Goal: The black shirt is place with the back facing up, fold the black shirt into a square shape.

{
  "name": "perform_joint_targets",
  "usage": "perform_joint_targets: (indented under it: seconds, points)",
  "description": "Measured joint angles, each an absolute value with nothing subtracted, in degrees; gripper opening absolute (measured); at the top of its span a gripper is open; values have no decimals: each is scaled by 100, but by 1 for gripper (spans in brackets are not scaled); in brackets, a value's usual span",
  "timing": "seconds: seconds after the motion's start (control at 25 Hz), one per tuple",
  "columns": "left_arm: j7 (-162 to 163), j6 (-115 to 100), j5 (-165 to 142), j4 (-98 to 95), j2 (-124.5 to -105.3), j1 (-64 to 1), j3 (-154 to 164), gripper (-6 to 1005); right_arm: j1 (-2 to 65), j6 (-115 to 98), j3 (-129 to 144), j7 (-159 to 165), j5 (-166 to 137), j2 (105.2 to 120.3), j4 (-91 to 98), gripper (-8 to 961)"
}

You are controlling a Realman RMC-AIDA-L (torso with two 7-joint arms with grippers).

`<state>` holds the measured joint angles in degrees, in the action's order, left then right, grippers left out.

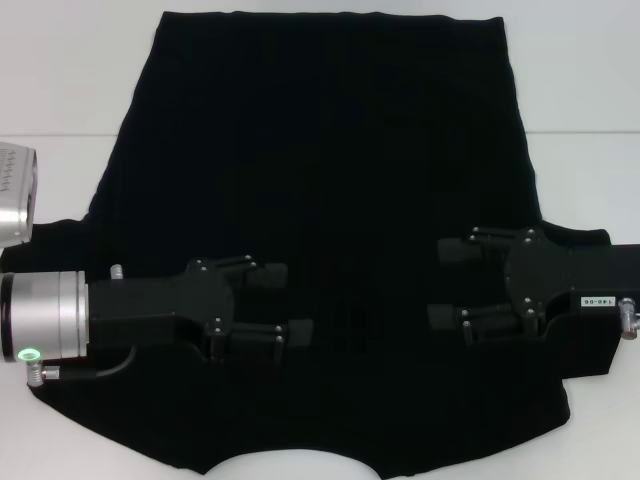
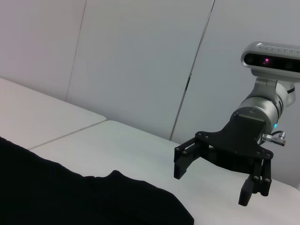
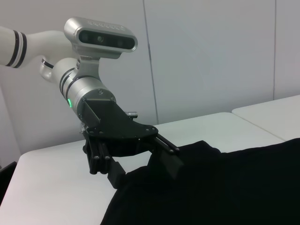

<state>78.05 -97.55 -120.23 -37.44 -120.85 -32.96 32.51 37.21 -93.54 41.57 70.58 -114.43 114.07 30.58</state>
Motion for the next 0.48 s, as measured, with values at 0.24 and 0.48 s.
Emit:
perform_joint_targets:
  seconds: [0.24, 0.48]
  points:
    - [7806, -9756, -12023, -3744, -12082, -3296, 3252, 887, 3743, -9338, 4157, 7057, -11443, 11407, 3048, 911]
    - [8086, -9713, -11979, -3757, -12057, -3298, 2971, 887, 3751, -9289, 4077, 7058, -11418, 11415, 3041, 907]
